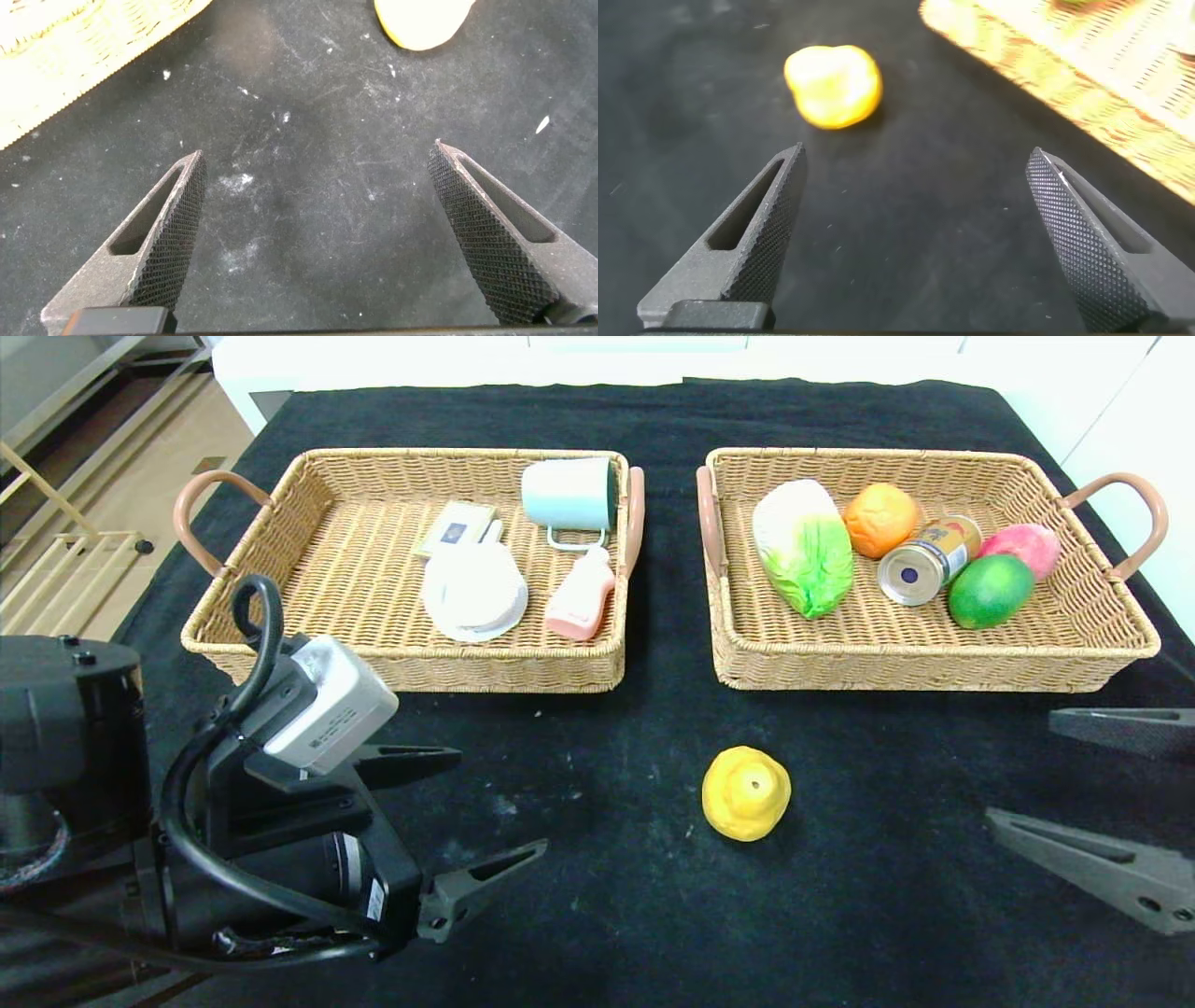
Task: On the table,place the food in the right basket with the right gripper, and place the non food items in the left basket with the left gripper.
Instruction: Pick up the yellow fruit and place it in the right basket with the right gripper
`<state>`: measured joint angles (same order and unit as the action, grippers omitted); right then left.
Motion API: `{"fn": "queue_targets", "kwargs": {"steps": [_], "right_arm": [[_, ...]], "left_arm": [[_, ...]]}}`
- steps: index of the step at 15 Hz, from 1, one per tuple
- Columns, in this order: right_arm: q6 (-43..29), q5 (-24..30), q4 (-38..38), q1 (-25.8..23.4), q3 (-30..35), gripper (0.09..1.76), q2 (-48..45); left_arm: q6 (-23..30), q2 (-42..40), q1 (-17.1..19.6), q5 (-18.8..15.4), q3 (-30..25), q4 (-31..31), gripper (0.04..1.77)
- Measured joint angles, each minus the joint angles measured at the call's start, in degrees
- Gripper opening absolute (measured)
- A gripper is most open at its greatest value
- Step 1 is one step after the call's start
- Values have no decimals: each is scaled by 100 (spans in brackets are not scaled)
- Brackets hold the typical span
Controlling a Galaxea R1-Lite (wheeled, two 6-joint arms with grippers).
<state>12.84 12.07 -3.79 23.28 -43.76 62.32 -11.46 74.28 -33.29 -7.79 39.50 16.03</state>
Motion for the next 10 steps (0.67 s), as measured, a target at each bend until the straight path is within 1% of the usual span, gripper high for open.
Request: {"fn": "queue_targets", "kwargs": {"steps": [1, 3, 4, 5, 7, 10], "right_arm": [[-229, -678, 168, 424, -251, 171, 140], [-953, -1955, 725, 1381, -959, 171, 499], [-1339, -2537, 1139, 1831, -1488, 171, 755], [-1699, -2962, 1547, 2161, -2007, 171, 1036], [-2515, -3591, 2441, 2625, -3129, 171, 1714], [-3651, -4018, 3912, 2927, -4603, 171, 2690]], "left_arm": [[0, 0, 17, 2, -4, 0, 171], [-4, -24, 88, -4, -6, 0, 171], [-6, -50, 122, -9, 5, -2, 171], [-6, -79, 171, -12, 22, -2, 171], [-6, -165, 290, -15, 61, -16, 171], [-6, -339, 386, -17, 151, -88, 171]]}}
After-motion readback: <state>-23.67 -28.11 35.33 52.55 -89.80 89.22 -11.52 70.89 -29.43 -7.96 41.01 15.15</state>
